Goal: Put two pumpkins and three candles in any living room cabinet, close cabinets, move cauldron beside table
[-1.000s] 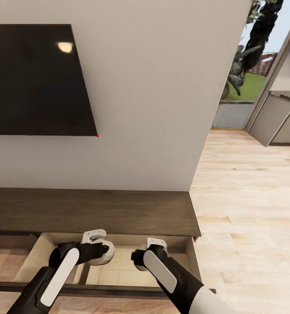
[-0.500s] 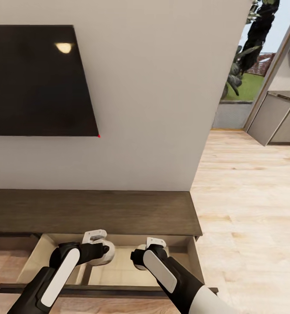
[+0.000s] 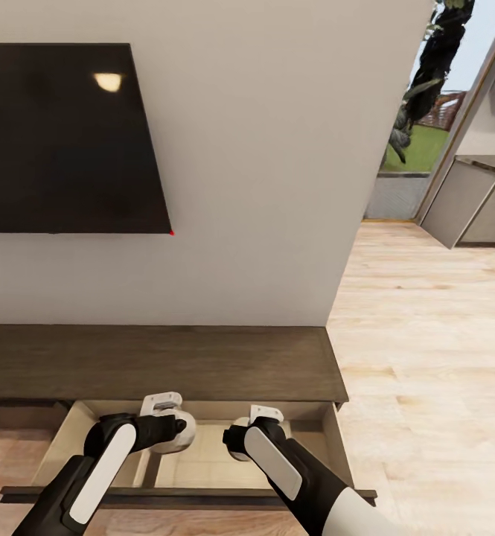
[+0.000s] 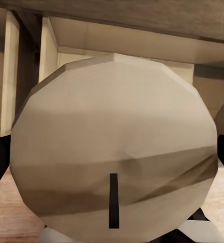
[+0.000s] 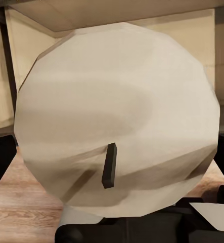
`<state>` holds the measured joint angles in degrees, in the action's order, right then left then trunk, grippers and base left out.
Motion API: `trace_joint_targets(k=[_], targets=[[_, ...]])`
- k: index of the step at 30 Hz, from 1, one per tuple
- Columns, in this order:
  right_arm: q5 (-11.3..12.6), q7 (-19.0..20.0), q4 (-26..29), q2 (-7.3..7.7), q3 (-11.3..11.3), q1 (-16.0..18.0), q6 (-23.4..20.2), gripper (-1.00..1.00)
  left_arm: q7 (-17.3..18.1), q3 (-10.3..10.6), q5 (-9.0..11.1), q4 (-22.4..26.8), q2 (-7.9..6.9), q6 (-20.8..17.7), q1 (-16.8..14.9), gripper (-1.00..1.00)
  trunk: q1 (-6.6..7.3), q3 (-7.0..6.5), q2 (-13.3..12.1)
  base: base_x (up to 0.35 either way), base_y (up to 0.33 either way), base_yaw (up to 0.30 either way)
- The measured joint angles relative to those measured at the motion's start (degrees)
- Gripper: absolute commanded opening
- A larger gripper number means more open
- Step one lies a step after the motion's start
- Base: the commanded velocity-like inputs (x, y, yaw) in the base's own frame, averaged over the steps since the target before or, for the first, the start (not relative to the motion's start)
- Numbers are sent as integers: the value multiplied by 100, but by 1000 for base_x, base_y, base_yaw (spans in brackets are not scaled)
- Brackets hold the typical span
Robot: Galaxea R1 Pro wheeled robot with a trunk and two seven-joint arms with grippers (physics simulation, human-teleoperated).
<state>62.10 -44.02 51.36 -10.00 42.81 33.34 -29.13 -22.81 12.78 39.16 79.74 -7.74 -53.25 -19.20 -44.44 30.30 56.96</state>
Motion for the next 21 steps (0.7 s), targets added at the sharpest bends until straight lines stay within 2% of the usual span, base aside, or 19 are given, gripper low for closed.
trace_joint_targets(k=[8,21], targets=[[-2,0,1,0,-1,0,-1,-100,6,12,4,-1,-2,5,-1,-100,0,-19,0,64,4,-108],[0,0,0,0,0,0,0,-100,0,-21,-9,6,-3,-1,0,-100,0,-22,0,1,21,-7]])
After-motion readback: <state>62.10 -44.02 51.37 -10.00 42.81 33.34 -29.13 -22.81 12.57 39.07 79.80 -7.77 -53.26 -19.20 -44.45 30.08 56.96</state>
